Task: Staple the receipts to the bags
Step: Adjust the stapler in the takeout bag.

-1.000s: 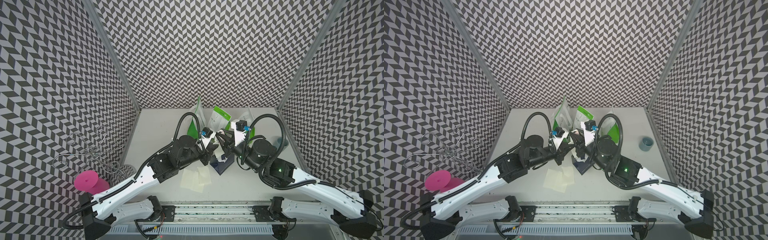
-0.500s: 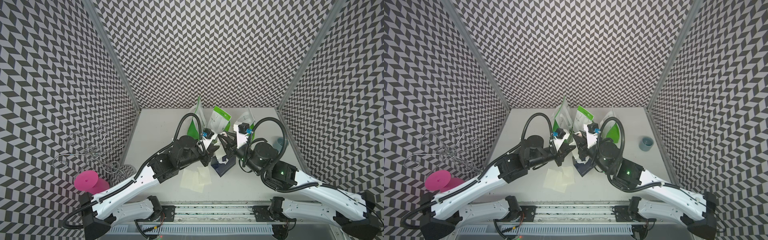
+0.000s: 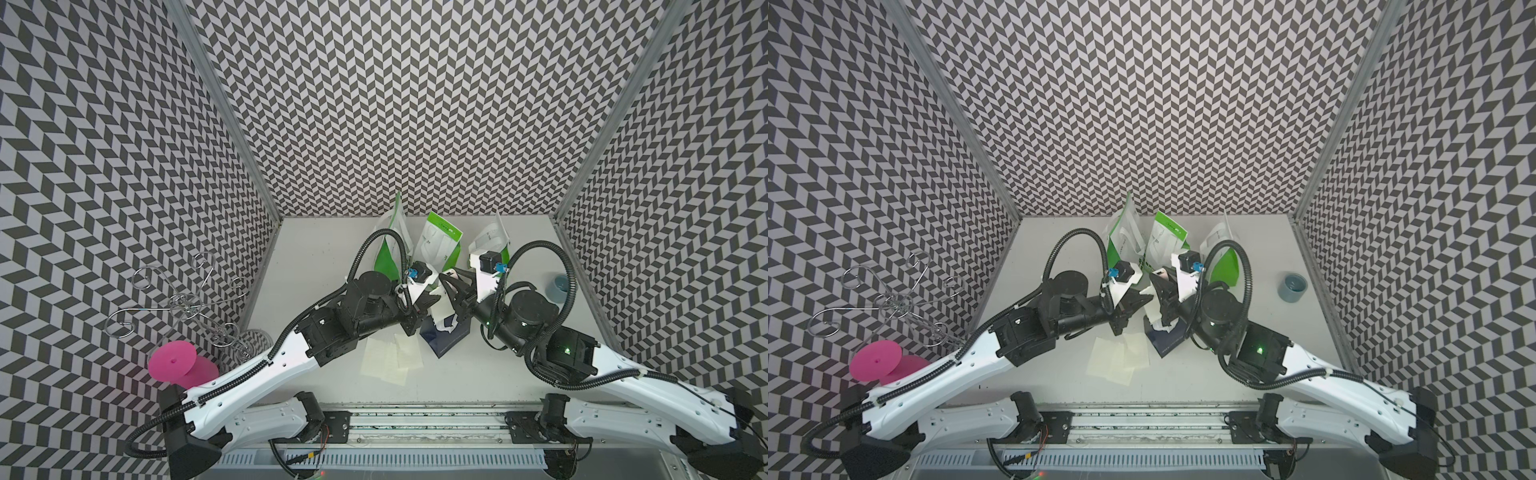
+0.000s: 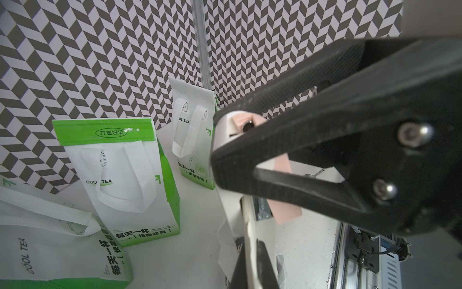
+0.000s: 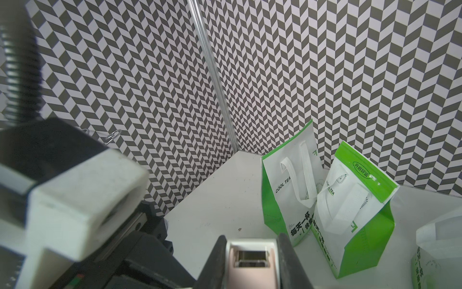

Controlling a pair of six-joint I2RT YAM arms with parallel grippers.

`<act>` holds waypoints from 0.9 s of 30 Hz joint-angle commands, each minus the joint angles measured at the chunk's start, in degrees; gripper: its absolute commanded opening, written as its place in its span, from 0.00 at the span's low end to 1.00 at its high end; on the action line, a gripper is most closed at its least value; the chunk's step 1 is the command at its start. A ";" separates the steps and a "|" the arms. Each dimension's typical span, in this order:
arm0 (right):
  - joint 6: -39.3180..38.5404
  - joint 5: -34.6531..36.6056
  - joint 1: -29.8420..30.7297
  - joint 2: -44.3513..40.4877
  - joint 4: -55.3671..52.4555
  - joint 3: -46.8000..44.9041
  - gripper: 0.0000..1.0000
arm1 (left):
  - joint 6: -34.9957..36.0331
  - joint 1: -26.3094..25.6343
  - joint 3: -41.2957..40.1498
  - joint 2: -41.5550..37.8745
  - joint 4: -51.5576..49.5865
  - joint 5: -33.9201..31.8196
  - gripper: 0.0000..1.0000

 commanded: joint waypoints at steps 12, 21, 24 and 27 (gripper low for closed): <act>-0.73 -3.29 0.09 -8.51 -9.06 3.37 0.82 | 6.29 6.18 2.32 -1.73 -0.24 10.63 0.00; -5.29 -13.89 -0.56 -14.99 -13.94 4.95 1.00 | 13.57 9.04 3.36 -3.23 -6.08 26.76 0.00; -6.33 -18.41 -0.68 -15.33 -16.37 6.64 1.00 | 14.94 9.63 3.64 -3.88 -7.56 30.04 0.00; -6.87 -22.96 -0.74 -14.80 -18.48 7.82 1.00 | 15.58 10.36 3.63 -3.85 -8.46 33.30 0.00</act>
